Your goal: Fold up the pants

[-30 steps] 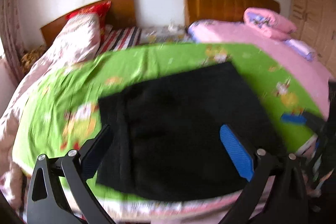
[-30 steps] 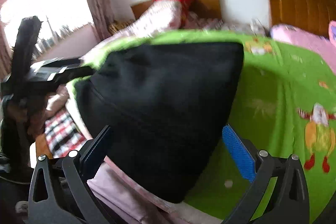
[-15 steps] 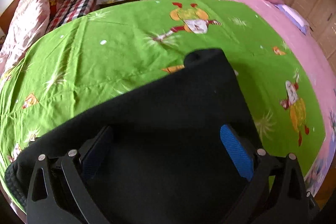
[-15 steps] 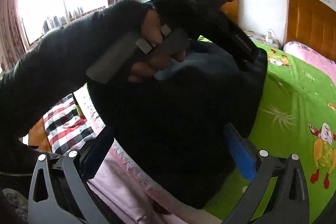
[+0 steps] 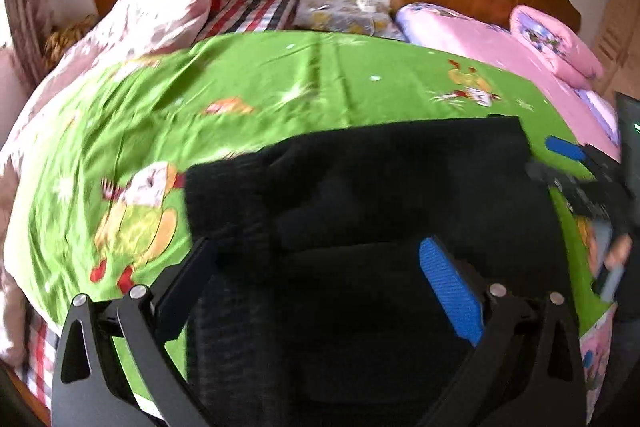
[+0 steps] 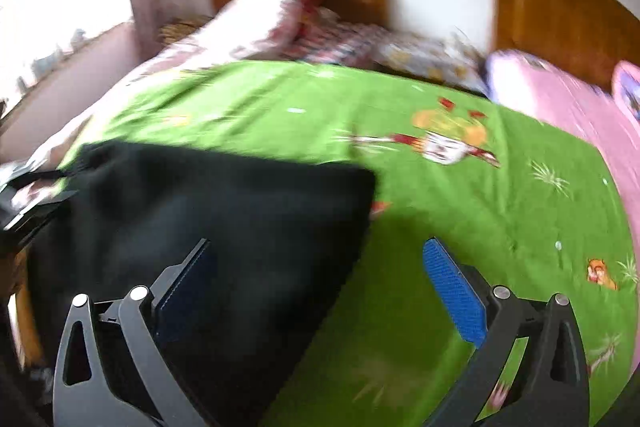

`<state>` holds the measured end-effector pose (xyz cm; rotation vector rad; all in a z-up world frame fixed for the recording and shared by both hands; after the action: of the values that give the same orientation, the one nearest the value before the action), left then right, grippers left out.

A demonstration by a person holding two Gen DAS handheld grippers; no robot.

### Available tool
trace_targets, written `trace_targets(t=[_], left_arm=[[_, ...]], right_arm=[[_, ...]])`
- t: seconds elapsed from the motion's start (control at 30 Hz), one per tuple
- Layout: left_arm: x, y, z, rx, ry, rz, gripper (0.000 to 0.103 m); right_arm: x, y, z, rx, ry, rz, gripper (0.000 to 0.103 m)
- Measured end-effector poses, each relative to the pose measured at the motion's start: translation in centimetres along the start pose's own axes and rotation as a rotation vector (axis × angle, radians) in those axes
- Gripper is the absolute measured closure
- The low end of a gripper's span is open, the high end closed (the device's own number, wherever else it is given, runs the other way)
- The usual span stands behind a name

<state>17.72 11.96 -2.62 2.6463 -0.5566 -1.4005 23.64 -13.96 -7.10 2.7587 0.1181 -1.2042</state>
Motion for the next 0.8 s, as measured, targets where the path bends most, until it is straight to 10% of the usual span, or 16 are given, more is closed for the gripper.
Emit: trace_targets(t=[0.3,0.6,0.8], left_arm=[[-0.9,-2.7,1.4,-0.057,0.056,0.026,0.002],[-4.3,0.1,5.3,0.037,0.19,-0.033,0.002],[-5.1,0.4,8.5,0.091,0.218,-0.099,0.001]], right_arm=[[-3.9,4.2,1.9,0.228,0.06,-0.052,0.004],[-12.7,-5.2,11.2,0.022,0.146,-0.206,0.004],[-13.5,-5.5,14.6,-0.001,0.14,-0.13,0.004]])
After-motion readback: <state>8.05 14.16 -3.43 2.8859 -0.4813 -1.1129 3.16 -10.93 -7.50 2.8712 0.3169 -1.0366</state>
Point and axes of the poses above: each gripper's, at about its wrist camera, not at the fingertips, and x roughly the way its jaws point, y to its right, z to its underside, the point moved 1 cm from there along x, roughly the way its jaws point, and after that the axes turned 14 degrees about z, right-handed, at the moved point
